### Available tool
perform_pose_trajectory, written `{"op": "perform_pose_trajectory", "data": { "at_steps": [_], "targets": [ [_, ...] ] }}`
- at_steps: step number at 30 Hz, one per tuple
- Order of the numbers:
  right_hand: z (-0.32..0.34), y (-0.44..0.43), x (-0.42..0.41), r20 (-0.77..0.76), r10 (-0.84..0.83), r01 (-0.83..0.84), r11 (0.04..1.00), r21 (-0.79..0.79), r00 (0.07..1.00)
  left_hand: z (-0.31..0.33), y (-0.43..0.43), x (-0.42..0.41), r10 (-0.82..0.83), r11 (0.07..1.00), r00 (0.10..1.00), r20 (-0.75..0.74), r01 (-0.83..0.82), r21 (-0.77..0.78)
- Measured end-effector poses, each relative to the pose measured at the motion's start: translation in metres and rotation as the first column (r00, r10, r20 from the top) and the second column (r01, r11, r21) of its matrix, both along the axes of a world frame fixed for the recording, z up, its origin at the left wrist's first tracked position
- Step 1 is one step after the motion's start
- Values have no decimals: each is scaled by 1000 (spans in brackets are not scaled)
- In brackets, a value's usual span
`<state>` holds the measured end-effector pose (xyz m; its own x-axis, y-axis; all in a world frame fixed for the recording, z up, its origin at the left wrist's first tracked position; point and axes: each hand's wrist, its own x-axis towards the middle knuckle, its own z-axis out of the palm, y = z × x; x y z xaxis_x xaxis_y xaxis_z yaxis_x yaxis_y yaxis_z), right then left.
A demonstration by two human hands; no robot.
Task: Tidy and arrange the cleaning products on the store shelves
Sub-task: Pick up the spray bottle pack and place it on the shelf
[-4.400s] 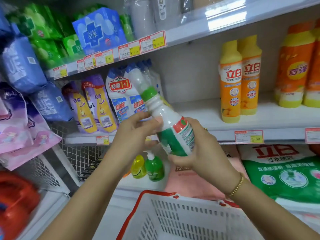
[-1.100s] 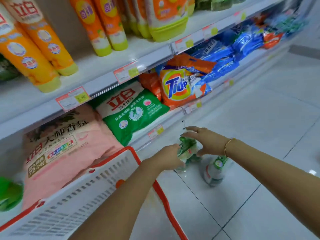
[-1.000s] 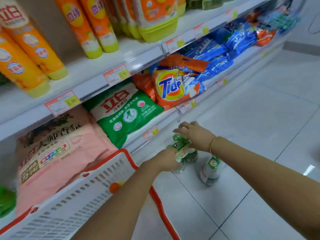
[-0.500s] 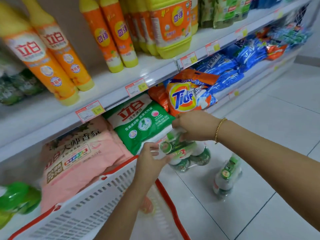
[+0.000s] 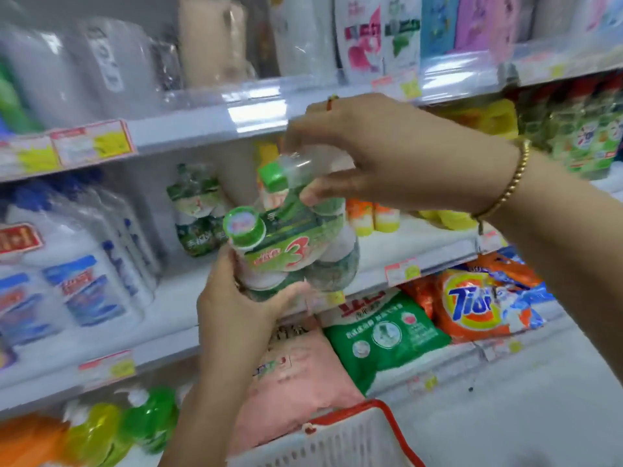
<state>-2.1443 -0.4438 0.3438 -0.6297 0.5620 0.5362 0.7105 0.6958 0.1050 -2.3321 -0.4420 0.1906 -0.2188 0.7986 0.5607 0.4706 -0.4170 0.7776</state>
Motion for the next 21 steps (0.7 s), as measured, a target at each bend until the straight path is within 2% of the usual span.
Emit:
{"op": "perform_pose_trajectory", "data": {
  "at_steps": [5,8,12,15,17,21],
  "targets": [
    [-26,41,-70,-118,47,-40,997,64,992,16,37,-78,123,992,990,-75,-121,27],
    [-44,66,-95,-254,62,-52,998,46,965,17,60,-107,108,994,991,-74,-109,-7],
    [-65,84,-121,-330,56,-39,998,57,942,6,84,-132,99,992,995,-21,-101,-80],
    [-93,91,-130,-365,-78,58,996,-63,928,-6,101,-148,115,980,993,-9,-115,-161],
    [-117,103,-136,-333,-169,103,973,-205,928,-13,117,-159,149,965,989,1,-146,-220],
    [-154,135,-154,-65,-311,240,834,-496,948,-13,151,-168,158,947,985,66,-132,-291]
  ]
}}
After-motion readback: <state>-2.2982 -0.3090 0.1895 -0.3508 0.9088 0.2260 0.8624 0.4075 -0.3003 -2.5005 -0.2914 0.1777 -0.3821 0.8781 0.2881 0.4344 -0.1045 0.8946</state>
